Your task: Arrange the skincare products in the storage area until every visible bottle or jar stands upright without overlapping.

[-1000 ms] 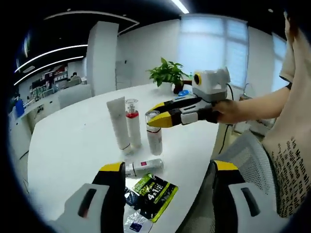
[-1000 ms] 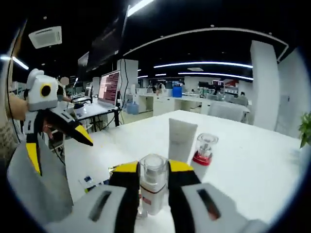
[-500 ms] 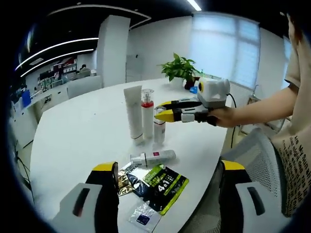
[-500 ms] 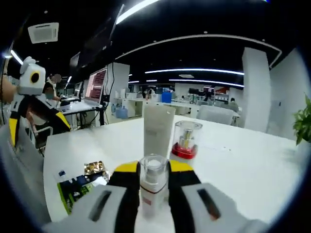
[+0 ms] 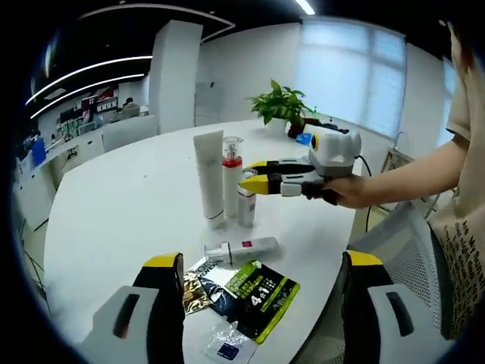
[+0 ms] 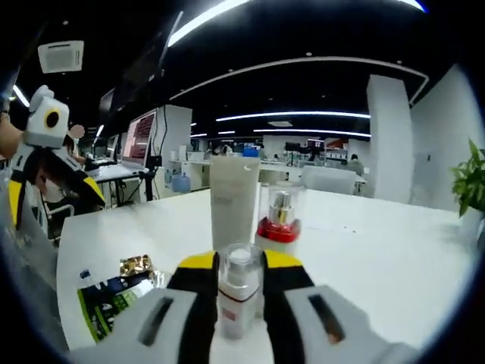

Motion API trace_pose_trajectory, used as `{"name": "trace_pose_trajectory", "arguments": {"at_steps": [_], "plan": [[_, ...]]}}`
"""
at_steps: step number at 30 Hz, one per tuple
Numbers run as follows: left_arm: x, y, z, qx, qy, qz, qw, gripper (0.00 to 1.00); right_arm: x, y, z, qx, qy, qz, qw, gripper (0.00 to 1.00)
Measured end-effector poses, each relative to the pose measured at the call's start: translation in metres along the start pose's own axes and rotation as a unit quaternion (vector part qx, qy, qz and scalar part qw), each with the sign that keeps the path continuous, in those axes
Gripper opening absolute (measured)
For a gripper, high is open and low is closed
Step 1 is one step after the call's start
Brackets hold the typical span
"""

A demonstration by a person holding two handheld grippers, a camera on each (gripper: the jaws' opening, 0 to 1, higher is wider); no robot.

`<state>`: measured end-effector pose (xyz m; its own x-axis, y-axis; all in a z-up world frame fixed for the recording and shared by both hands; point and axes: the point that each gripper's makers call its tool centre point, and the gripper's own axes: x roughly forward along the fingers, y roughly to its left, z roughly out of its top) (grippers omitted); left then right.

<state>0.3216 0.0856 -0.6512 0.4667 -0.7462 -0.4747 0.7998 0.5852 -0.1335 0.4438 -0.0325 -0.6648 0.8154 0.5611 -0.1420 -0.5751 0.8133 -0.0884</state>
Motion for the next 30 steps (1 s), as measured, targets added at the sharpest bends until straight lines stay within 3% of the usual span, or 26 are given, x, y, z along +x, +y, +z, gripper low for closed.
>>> {"name": "trace_pose_trajectory", "arguments": {"at_steps": [11,19,30], "plan": [[0.001,-0.005,-0.003,-0.005,0.003,-0.004,1.0,0.83,-0.002,0.004,-0.009,0.0,0.025,0.007,0.9997,0.26],[0.0,-0.004,-0.002,-0.009,-0.002,0.0,1.0,0.84,-0.008,0.01,-0.022,0.013,0.052,0.021,0.9983,0.4],[-0.01,-0.007,-0.011,-0.029,-0.009,0.014,0.9994,0.85,-0.044,0.026,-0.025,0.049,0.083,0.033,0.9948,0.66]]}}
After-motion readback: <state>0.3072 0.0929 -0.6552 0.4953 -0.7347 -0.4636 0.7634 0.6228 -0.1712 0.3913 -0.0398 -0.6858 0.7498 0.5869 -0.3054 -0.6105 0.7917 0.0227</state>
